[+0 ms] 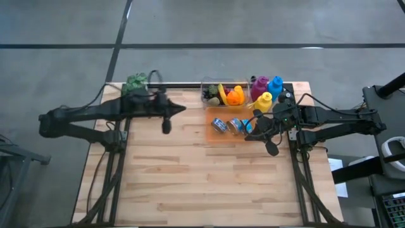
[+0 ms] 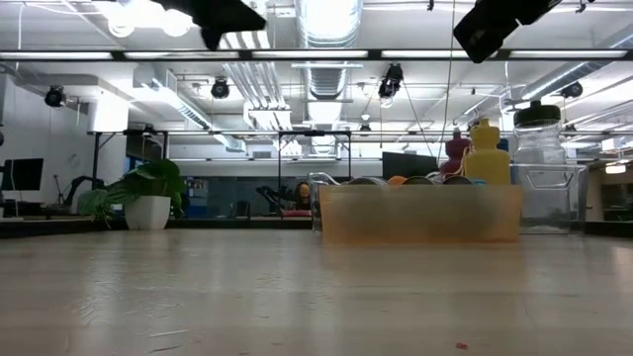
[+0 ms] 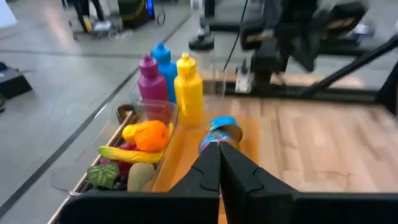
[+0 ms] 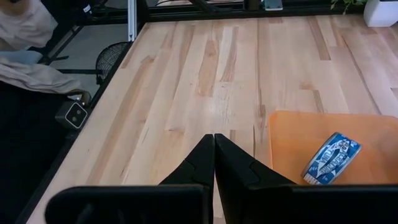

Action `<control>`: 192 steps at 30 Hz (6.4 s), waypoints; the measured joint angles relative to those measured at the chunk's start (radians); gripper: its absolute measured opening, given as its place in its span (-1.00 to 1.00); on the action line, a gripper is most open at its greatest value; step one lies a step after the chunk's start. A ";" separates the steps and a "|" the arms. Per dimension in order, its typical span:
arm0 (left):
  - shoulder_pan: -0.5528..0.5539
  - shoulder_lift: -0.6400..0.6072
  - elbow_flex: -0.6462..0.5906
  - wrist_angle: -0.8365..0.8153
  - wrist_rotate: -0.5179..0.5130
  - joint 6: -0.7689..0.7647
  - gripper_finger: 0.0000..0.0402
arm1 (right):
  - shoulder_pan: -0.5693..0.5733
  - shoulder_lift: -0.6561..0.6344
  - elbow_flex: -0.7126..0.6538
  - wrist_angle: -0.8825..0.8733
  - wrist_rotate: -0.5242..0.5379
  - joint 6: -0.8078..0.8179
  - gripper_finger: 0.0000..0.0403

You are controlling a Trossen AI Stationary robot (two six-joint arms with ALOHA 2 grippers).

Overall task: Pick & Place Food Item
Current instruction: Return to Home Position

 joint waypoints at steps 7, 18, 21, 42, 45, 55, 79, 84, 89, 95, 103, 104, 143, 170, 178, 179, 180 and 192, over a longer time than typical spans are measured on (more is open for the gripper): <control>-0.006 -0.248 -0.215 0.083 -0.001 -0.067 -0.99 | 0.000 0.000 0.000 0.000 0.000 0.000 -0.96; -0.011 -0.529 -0.403 0.092 0.028 -0.067 -1.00 | 0.000 0.000 0.000 0.000 0.000 0.000 -0.96; -0.011 -0.601 -0.461 0.115 0.029 -0.067 -1.00 | 0.000 0.000 0.000 0.000 0.000 0.000 -0.96; -0.012 -1.096 -0.777 0.120 0.059 -0.070 -1.00 | 0.000 -0.001 0.000 0.005 -0.001 0.025 -0.96; -0.012 -1.081 -0.787 0.116 0.059 -0.069 -1.00 | 0.000 0.000 0.000 0.012 0.000 0.050 -0.96; -0.012 -1.085 -0.843 0.127 0.060 -0.043 -1.00 | 0.000 0.009 -0.001 0.021 -0.005 0.023 -0.96; -0.011 -1.065 -0.953 0.218 0.043 -0.014 -0.98 | 0.011 -0.165 -0.189 0.153 -0.222 -0.099 -0.96; -0.011 -1.064 -0.954 0.216 0.043 -0.014 -0.93 | 0.011 -0.320 -0.282 0.186 -0.219 -0.055 -0.96; -0.011 -1.064 -0.954 0.216 0.042 -0.014 -0.92 | 0.011 -0.500 -0.350 0.206 -0.218 -0.042 -0.96; -0.011 -1.064 -0.954 0.217 0.040 -0.014 -0.92 | 0.011 -0.738 -0.387 0.193 -0.219 0.015 -0.96; -0.011 -1.063 -0.955 0.218 0.040 -0.015 -0.92 | 0.011 -0.874 -0.393 0.111 -0.281 0.027 -0.96; -0.011 -1.061 -0.955 0.219 0.040 -0.016 -0.92 | 0.011 -0.860 -0.391 0.111 -0.286 0.028 -0.96; -0.011 -1.050 -0.955 0.218 0.040 -0.016 -0.93 | 0.011 -0.880 -0.733 0.692 -0.343 0.032 -0.96; -0.011 -1.050 -0.955 0.218 0.041 -0.016 -0.93 | 0.011 -0.878 -0.804 0.595 -0.343 0.050 -0.96; -0.011 -1.050 -0.955 0.218 0.041 -0.016 -0.93 | 0.011 -0.878 -0.804 0.595 -0.343 0.047 -0.96; -0.011 -1.050 -0.955 0.218 0.041 -0.016 -0.93 | 0.011 -0.878 -0.804 0.595 -0.343 0.047 -0.96; -0.011 -1.050 -0.955 0.218 0.041 -0.016 -0.93 | 0.011 -0.878 -0.804 0.595 -0.343 0.047 -0.96; -0.012 -1.050 -0.956 0.217 0.041 -0.016 -0.93 | 0.011 -0.878 -0.804 0.596 -0.343 0.046 -0.96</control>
